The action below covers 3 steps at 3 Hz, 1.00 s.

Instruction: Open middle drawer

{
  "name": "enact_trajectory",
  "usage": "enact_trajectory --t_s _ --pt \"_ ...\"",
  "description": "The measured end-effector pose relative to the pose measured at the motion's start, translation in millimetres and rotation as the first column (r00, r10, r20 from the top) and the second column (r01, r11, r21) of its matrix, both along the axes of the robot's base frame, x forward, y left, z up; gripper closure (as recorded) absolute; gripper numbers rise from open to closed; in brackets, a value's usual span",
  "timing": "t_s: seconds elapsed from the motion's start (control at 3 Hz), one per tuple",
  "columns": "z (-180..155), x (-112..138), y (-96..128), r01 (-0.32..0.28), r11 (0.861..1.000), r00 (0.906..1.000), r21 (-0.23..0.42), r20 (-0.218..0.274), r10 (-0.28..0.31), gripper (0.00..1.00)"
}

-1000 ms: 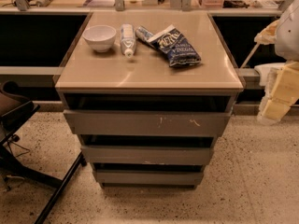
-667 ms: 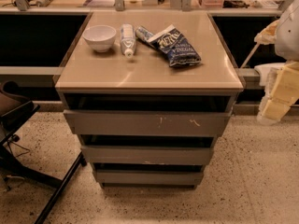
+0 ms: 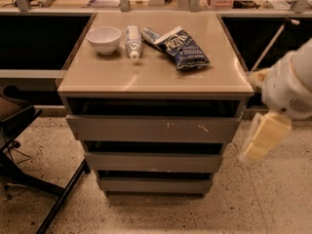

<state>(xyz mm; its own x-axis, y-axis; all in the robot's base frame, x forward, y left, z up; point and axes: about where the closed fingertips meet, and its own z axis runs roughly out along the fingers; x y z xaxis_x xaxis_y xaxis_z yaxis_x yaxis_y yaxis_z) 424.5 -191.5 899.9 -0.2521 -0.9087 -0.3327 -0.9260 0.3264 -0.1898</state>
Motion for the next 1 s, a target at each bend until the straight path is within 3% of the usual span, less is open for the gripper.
enact_trajectory --t_s 0.33,0.67,1.0 --pt "-91.3 -9.1 24.5 0.060 0.991 0.9947 0.120 -0.091 -0.049 0.00" --pt "-205.4 -19.3 50.3 0.117 0.981 0.9726 0.155 -0.218 -0.081 0.00" --pt "-290.4 -18.3 65.8 0.180 0.967 0.9535 0.179 -0.273 -0.127 0.00"
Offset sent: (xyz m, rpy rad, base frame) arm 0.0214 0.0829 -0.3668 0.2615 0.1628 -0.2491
